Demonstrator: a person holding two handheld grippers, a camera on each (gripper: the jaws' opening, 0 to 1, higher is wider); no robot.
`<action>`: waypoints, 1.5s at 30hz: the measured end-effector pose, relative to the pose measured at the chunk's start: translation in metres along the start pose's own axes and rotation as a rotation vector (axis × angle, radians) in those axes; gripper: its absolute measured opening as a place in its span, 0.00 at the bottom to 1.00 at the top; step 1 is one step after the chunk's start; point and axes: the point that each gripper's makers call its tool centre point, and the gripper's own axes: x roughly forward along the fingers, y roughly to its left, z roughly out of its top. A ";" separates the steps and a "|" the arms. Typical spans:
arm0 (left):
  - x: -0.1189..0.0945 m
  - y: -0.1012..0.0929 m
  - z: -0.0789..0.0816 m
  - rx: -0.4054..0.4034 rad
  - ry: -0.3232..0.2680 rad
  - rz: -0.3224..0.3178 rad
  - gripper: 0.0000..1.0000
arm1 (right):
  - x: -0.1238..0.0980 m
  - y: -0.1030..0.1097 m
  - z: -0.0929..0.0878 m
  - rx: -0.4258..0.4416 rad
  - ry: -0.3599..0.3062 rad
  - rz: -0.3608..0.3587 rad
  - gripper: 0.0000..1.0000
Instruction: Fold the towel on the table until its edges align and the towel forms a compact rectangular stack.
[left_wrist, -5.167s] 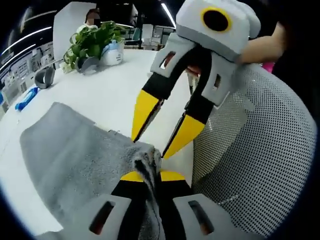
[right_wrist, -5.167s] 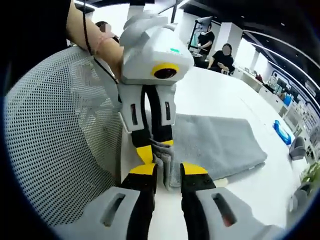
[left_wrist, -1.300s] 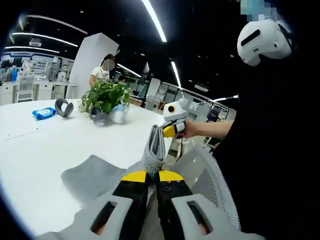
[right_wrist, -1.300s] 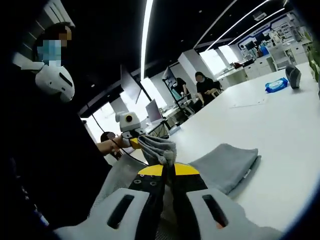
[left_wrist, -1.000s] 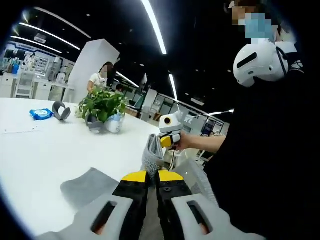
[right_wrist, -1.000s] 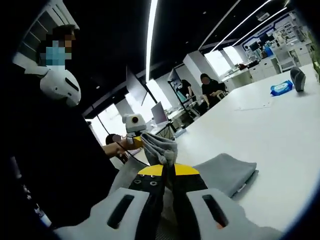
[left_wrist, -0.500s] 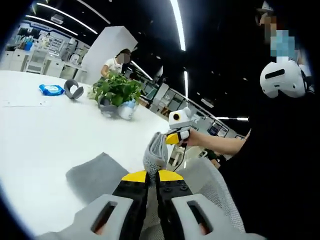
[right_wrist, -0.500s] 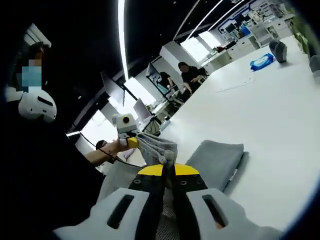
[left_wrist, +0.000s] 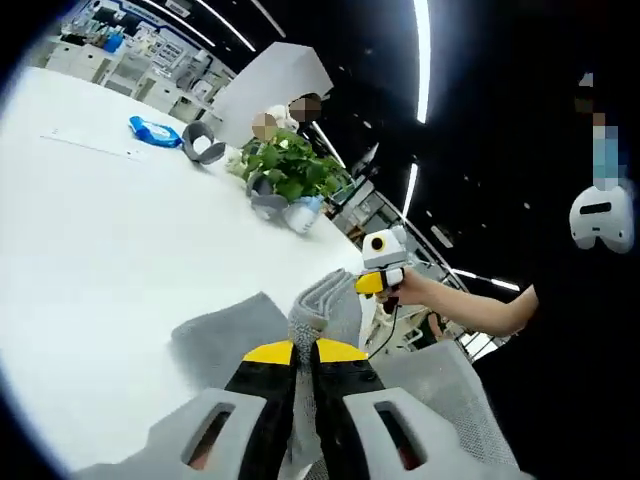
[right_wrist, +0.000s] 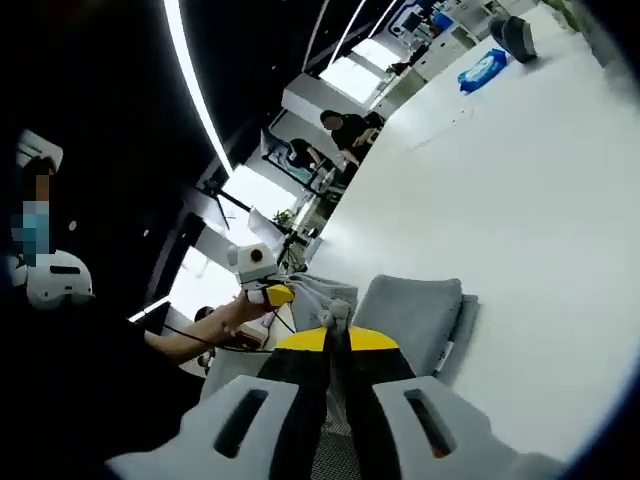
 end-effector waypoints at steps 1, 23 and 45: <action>0.002 0.004 0.000 -0.004 0.004 0.009 0.06 | 0.001 -0.003 0.001 0.020 -0.001 -0.005 0.02; 0.023 0.072 -0.021 -0.028 0.104 0.215 0.05 | 0.027 -0.073 -0.005 0.013 0.042 -0.203 0.02; 0.029 0.095 -0.037 0.065 0.119 0.343 0.07 | 0.034 -0.097 -0.013 -0.184 0.003 -0.310 0.03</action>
